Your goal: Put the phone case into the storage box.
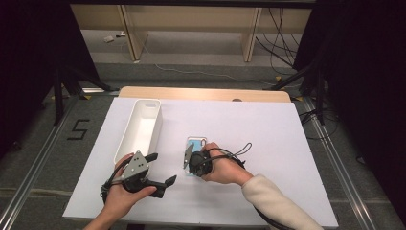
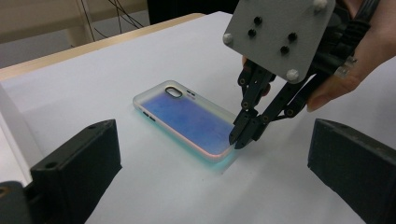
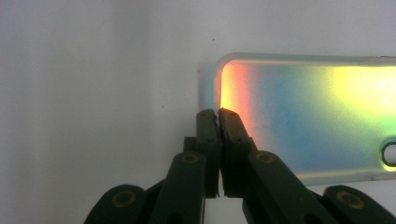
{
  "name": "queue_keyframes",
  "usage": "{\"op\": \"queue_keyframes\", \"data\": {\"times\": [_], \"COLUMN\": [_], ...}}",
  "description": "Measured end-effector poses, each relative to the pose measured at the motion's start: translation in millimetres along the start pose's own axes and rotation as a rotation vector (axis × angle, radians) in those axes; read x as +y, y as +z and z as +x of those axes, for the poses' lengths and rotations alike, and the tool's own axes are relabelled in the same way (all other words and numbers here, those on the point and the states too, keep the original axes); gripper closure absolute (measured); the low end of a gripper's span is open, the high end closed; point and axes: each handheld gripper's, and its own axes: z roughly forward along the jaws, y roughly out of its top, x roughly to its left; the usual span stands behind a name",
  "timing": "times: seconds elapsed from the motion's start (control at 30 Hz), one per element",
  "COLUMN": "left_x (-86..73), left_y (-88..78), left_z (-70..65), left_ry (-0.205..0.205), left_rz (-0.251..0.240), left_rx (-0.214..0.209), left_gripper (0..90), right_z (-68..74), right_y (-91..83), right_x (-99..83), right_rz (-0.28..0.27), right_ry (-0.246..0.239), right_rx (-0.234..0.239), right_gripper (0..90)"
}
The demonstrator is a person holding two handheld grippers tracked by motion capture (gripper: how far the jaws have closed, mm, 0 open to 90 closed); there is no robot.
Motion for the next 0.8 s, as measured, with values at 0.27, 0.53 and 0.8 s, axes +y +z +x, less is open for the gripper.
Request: {"op": "queue_keyframes", "data": {"times": [0.27,0.53,0.8], "left_x": [0.0,-0.1,-0.5], "left_y": [0.3,0.6,1.3], "left_z": [0.6,0.6,1.0], "left_ry": [0.002,0.000,-0.006], "left_rz": [0.001,-0.001,-0.003], "left_rx": [-0.002,-0.001,-0.002], "left_gripper": [2.0,2.0,2.3], "right_z": [1.5,4.8,7.3], "right_y": [-9.3,-15.5,-20.5], "right_x": [-7.2,-18.7,-26.3], "right_rz": [-0.037,-0.063,-0.074], "right_ry": [-0.007,-0.030,-0.027], "right_rx": [-0.022,-0.041,-0.065], "right_gripper": [88.6,88.6,88.6]}}
